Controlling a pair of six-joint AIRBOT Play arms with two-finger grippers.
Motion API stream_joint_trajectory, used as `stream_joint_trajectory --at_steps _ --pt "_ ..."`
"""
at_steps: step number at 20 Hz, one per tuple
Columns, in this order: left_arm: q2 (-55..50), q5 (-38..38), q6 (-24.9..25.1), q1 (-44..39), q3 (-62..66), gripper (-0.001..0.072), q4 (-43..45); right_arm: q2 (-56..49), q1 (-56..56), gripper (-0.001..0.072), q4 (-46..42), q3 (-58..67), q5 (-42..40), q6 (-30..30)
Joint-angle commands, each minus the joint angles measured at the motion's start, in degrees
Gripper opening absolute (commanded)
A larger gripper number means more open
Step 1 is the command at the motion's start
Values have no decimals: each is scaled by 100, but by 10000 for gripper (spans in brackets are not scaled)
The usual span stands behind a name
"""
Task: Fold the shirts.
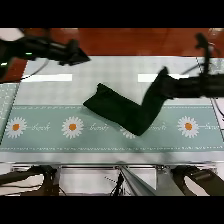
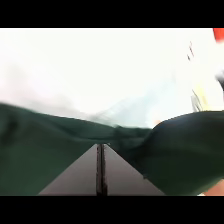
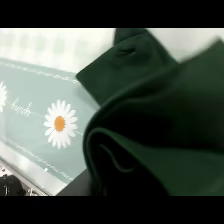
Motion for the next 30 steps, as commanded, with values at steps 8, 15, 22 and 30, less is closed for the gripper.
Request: stream_joint_trajectory --at_steps 8,15,22,30 --pt "4500 501 160 1008 -4894 19 887 -4730 1720 41 240 3069 -706 -48" --pt "4684 1108 59 1008 -6129 19 468 -5368 1582 632 1449 3716 9 -459" --pt "4690 1027 63 1008 -6129 18 411 -2643 267 626 -2765 3018 1530 448" --pt "4684 1040 168 1008 -6129 19 411 1790 -404 626 -2210 -3939 -2509 3150"
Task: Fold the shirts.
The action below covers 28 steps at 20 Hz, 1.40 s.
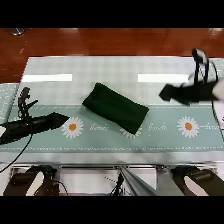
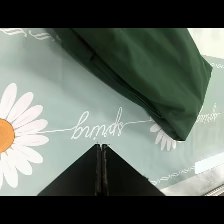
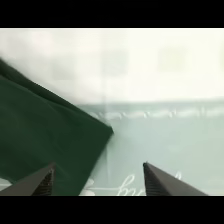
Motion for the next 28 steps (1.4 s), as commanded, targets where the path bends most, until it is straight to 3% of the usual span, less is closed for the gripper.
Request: stream_joint_trajectory --at_steps 1,3,9,15,16,17,19,23,28 --pt "0 4 37 4 -2 18 -2 1204 -129 626 1572 -2719 -1934 933" --pt "0 7 37 4 -2 18 -2 901 -129 625 2846 -3161 -2153 33" --pt "0 4 17 4 -2 18 -2 -874 -129 625 5060 -2769 -2059 -2302" --pt "0 9 20 4 -2 19 -4 -2546 -127 608 5318 -1502 -1464 -3032" --pt "0 24 17 4 -2 18 -4 -2798 -122 571 5340 -1276 -1239 -3119" --pt "0 33 17 4 -2 18 -4 -3027 -59 462 5353 -1034 -1040 -3246" --pt "0 50 17 4 -2 18 -92 -3276 168 43 5348 -496 -697 -3720" --pt "0 50 20 4 -2 18 -175 -3276 391 40 4905 1110 -369 -3504" --pt "0 48 20 4 -2 19 -175 -3276 275 40 3510 3543 166 -2455"
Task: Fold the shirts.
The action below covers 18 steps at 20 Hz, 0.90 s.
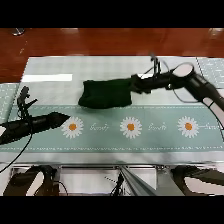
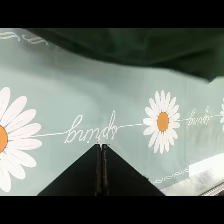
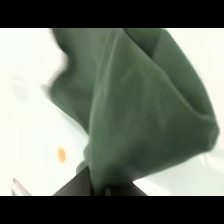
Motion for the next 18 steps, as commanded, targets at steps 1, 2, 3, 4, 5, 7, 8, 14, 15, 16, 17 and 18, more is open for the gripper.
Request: stream_joint_trajectory --at_steps 1,2,3,4,5,7,8,14,15,16,17,18 --pt "0 -2 2 4 -2 19 -11 -26 -122 40 -1038 1622 516 741" --pt "0 -4 2 4 -2 19 -9 -26 -227 40 -1207 1952 699 881" --pt "0 -7 4 4 -2 19 -9 -20 -372 40 -1311 2234 894 962" --pt "0 -11 2 4 -2 19 -11 -11 -570 40 -1381 2494 1113 1049" --pt "2 -22 4 4 -2 19 -9 11 -785 40 -1421 2691 1305 1126" --pt "0 -52 4 4 -2 19 -9 35 -1335 40 -1486 3101 1803 1274" --pt "2 -55 2 4 -2 19 -11 68 -1620 40 -1493 3237 2028 1333" --pt "0 -72 4 4 -2 19 -11 540 -3512 40 -1528 3348 3180 1681" --pt "0 -72 4 4 -2 19 -9 632 -3790 39 -1655 3348 3405 1757" --pt "0 -72 4 4 -2 19 -9 730 -4017 38 -1906 3346 3633 1832" --pt "0 -72 2 4 -2 19 -9 852 -4216 38 -2280 3309 3886 1928" --pt "0 -72 4 4 -2 19 -9 984 -4391 38 -2640 3224 4111 1978"
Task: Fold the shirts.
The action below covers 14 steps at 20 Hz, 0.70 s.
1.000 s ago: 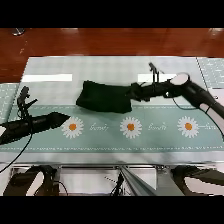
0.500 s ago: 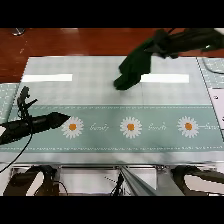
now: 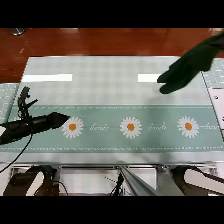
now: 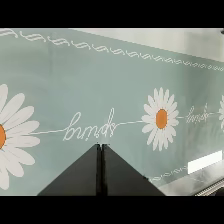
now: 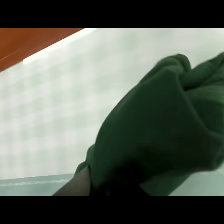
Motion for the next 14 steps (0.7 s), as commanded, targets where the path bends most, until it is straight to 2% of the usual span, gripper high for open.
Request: stream_joint_trajectory --at_steps 1,4,7,11,14 --pt "-2 0 2 4 -2 19 0 450 -813 38 -1132 -199 992 280" --pt "-2 2 4 4 -2 19 0 1088 -1445 37 -1657 -1003 1241 280" --pt "-2 4 22 4 -2 19 0 1915 -2284 38 -1963 -2310 1309 284" --pt "-2 4 22 4 -2 19 0 2918 -3563 38 -3062 -3718 1034 409" --pt "-2 26 22 4 -2 19 0 3471 -3967 41 -3740 -4389 964 675"
